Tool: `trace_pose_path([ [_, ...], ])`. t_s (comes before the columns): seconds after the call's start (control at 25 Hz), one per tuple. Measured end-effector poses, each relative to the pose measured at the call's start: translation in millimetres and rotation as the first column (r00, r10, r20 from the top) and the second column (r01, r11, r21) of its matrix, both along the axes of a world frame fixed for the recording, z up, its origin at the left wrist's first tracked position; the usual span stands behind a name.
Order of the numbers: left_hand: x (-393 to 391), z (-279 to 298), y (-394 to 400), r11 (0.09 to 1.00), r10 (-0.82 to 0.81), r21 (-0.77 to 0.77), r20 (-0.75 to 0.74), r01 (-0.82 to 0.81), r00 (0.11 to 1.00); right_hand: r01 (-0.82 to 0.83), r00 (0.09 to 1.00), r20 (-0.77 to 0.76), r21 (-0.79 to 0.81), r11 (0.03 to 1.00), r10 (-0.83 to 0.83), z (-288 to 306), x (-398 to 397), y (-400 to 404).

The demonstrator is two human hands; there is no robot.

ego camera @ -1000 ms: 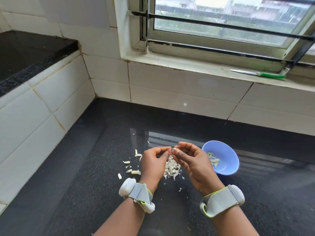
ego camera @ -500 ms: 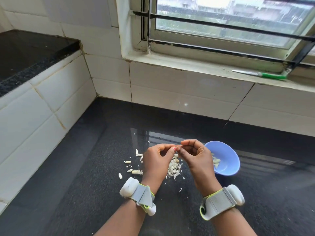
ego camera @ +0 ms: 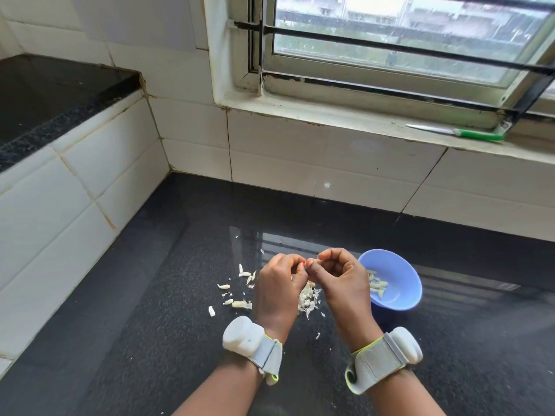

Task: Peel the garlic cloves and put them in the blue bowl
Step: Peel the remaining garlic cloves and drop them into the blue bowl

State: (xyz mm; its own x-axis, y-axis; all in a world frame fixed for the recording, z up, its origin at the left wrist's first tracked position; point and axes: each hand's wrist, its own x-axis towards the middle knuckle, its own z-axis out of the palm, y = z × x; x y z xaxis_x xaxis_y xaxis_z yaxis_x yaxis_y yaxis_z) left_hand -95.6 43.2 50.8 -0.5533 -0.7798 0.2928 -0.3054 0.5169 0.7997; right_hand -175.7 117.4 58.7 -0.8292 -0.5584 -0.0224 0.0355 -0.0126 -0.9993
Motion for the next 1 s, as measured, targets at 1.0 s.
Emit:
trace_pose_path([
  [1.0, 3.6, 5.5, -2.3, 0.946, -0.018, 0.322, -0.077, 0.042, 0.997, -0.079, 0.949, 0.301, -0.073, 0.994, 0.097, 8.1, -8.7, 6.0],
])
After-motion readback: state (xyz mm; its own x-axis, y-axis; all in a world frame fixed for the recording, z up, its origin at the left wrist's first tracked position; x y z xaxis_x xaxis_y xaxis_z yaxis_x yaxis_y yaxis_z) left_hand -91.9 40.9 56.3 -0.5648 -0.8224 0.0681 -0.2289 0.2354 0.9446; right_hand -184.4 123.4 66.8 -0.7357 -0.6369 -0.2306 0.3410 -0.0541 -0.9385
